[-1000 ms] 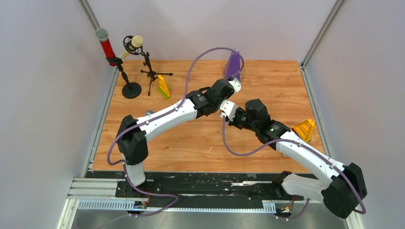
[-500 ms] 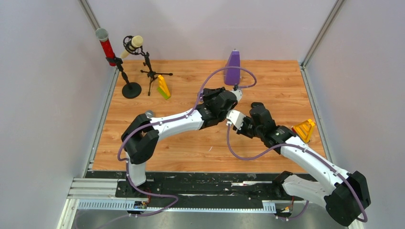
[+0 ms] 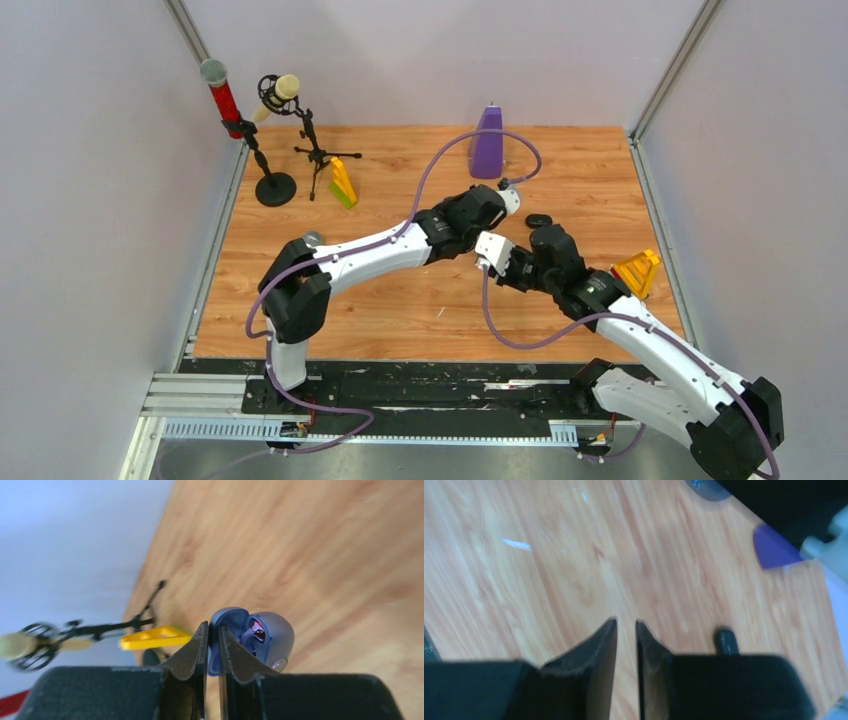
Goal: Insert the wireless bluetooth earbuds into the charging case
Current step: Place the charging case at the center of the board.
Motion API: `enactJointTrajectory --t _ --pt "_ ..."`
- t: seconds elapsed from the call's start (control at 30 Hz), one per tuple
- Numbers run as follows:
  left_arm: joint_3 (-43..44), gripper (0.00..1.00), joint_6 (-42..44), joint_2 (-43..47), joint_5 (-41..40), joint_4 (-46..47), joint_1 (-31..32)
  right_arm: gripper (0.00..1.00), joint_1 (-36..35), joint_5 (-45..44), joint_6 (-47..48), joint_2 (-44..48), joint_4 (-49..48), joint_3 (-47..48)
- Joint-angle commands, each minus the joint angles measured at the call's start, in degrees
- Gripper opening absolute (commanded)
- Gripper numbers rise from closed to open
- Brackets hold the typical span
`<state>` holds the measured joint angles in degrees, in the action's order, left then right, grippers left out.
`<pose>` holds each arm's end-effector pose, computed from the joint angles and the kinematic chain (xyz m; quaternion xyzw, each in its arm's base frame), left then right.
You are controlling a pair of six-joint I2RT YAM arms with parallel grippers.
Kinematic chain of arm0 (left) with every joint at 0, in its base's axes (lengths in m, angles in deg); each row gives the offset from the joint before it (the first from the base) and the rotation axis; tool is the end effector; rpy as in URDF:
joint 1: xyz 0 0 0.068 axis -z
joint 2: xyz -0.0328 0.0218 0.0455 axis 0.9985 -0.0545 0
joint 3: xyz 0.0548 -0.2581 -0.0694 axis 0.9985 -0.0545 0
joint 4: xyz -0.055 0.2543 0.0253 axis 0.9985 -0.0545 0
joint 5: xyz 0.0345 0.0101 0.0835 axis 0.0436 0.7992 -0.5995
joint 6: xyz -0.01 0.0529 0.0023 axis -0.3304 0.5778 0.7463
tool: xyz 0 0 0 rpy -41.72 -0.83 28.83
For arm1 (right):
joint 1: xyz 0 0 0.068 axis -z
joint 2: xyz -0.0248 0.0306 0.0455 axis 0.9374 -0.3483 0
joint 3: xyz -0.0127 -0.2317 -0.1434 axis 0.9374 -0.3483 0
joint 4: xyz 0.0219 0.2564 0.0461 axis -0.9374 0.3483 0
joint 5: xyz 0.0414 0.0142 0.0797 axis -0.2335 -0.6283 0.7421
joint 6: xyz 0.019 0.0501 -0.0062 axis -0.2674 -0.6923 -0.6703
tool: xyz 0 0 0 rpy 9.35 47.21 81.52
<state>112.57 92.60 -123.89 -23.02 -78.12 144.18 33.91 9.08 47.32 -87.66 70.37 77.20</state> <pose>0.2562 -0.3532 0.2803 0.4293 0.7264 0.2150 0.4916 0.1635 0.1240 0.2611 -0.5727 0.6939 0.0536 0.4333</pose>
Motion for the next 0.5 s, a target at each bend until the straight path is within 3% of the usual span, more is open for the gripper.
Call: enactJointTrajectory --t 0.0,0.1,0.2,0.47 --pt "3.3 0.17 -13.5 0.3 19.8 -12.4 0.2 0.21 -2.4 14.6 2.5 4.2 -4.4 2.3" --pt "4.4 0.16 -15.3 0.7 22.4 -14.5 -0.5 0.22 -2.4 17.1 4.3 4.6 -3.1 2.7" --pt "7.5 0.16 -18.6 0.2 31.2 -19.8 -2.1 0.22 -2.5 18.1 5.9 2.9 -1.5 4.3" --pt "9.0 0.17 -19.6 -1.5 26.7 -20.6 -2.1 0.32 -4.7 20.0 12.2 -1.3 1.4 6.7"
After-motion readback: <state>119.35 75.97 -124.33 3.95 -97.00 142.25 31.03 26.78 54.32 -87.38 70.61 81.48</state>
